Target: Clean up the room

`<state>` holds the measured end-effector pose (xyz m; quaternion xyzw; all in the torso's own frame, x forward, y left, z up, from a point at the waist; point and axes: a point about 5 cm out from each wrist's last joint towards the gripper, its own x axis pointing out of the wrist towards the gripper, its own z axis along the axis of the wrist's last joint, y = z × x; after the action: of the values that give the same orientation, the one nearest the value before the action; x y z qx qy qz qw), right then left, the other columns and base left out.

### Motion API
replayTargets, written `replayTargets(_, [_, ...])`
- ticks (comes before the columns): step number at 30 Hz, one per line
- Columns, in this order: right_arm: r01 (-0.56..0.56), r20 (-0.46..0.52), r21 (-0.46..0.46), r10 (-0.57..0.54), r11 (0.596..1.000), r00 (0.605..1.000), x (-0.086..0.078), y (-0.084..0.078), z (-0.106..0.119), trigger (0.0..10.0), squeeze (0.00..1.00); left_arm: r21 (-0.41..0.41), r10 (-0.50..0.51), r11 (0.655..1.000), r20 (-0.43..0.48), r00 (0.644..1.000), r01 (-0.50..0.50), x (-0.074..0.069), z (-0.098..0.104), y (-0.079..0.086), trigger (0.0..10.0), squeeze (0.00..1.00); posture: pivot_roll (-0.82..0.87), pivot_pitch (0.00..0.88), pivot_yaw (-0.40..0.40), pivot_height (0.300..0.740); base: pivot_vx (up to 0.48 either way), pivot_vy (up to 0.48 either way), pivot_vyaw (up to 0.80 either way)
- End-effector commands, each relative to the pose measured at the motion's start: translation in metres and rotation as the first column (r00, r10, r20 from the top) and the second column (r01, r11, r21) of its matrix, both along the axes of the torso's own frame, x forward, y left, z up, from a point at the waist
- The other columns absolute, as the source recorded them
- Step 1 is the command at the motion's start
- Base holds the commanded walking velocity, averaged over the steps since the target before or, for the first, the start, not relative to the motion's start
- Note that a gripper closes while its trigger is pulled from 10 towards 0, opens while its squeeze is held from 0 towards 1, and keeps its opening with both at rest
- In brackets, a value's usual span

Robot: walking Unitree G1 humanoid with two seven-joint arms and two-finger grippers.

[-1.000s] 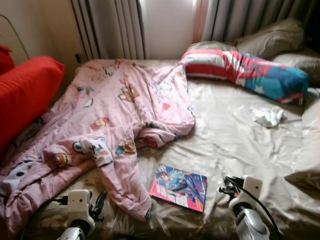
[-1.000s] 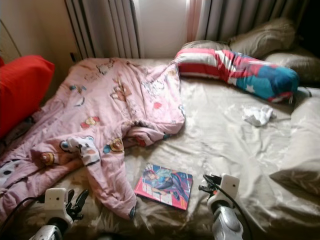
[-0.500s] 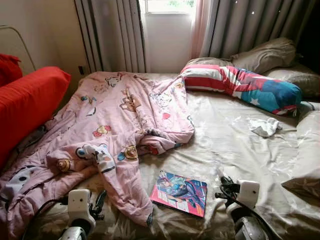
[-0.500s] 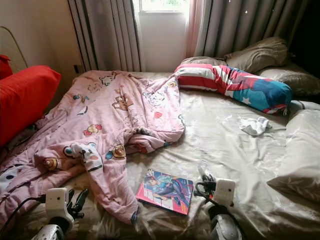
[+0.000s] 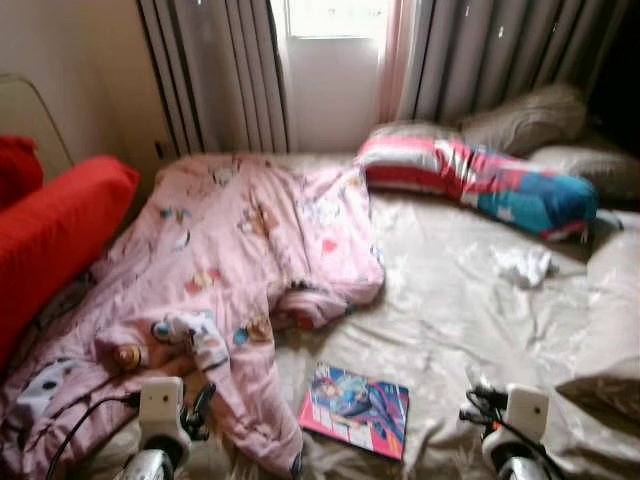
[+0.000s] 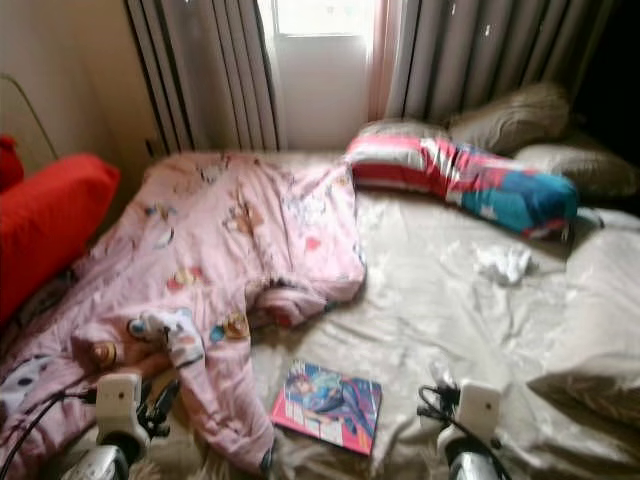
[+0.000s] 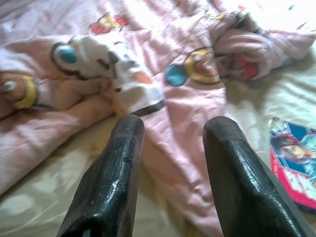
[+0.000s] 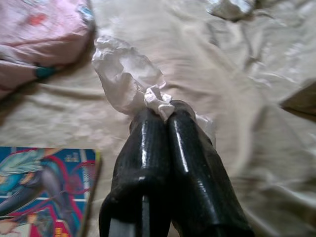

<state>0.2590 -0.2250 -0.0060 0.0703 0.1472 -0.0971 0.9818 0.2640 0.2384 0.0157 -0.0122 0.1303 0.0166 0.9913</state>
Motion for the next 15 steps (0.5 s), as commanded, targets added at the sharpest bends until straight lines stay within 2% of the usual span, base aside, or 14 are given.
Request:
replayTargets(1, [0.021,-0.062,0.012,-0.021,1.0,0.998,-0.006,-0.002,-0.009,10.0,0.0,0.007,0.012,1.0,-0.055,0.998,-0.012,-0.006,-0.009,0.005,10.0,0.0,-0.02,0.0,0.01,0.717,0.0,0.0,0.0])
replayTargets(2, [0.021,-0.115,0.01,-0.02,1.0,0.993,-0.012,-0.002,-0.016,10.0,0.0,0.01,0.019,1.0,-0.095,0.995,-0.018,-0.008,-0.015,0.006,10.0,0.0,-0.01,0.0,0.008,0.717,0.0,0.0,0.0])
replayTargets(3, [0.021,-0.115,0.01,-0.02,1.0,0.993,-0.012,-0.002,-0.016,10.0,0.0,0.01,0.019,1.0,-0.095,0.995,-0.018,-0.008,-0.015,0.006,10.0,0.0,-0.01,0.0,0.008,0.717,0.0,0.0,0.0])
replayTargets(4, [0.021,-0.197,0.012,-0.018,1.0,0.98,-0.023,-0.002,-0.028,10.0,0.0,0.008,0.024,1.0,-0.162,0.986,-0.023,-0.013,-0.025,0.007,10.0,0.0,-0.01,0.0,0.007,0.717,0.0,0.0,0.0])
replayTargets(6, [0.023,-0.236,0.016,-0.019,1.0,0.972,-0.029,-0.002,-0.034,10.0,0.0,0.004,0.023,1.0,-0.198,0.98,-0.022,-0.015,-0.029,0.007,10.0,0.0,-0.01,0.0,0.007,0.717,0.0,0.0,0.0])
replayTargets(8, [0.024,-0.353,0.017,-0.016,1.0,0.936,-0.051,0.0,-0.051,10.0,0.0,0.025,0.041,0.999,-0.305,0.951,-0.035,-0.028,-0.044,0.01,10.0,0.0,-0.01,0.0,0.02,0.717,0.0,0.0,0.0])
replayTargets(9, [0.024,-0.353,0.017,-0.016,1.0,0.936,-0.051,0.0,-0.051,10.0,0.0,0.025,0.041,0.999,-0.305,0.951,-0.035,-0.028,-0.044,0.01,10.0,0.0,-0.01,0.0,0.02,0.717,0.0,0.0,0.0])
replayTargets(15, [0.059,-0.532,0.028,-0.035,0.998,0.846,-0.089,0.004,-0.076,10.0,0.0,0.053,0.097,0.995,-0.462,0.882,-0.081,-0.057,-0.067,0.015,10.0,0.0,-0.02,0.0,0.036,0.717,0.0,0.0,0.0])
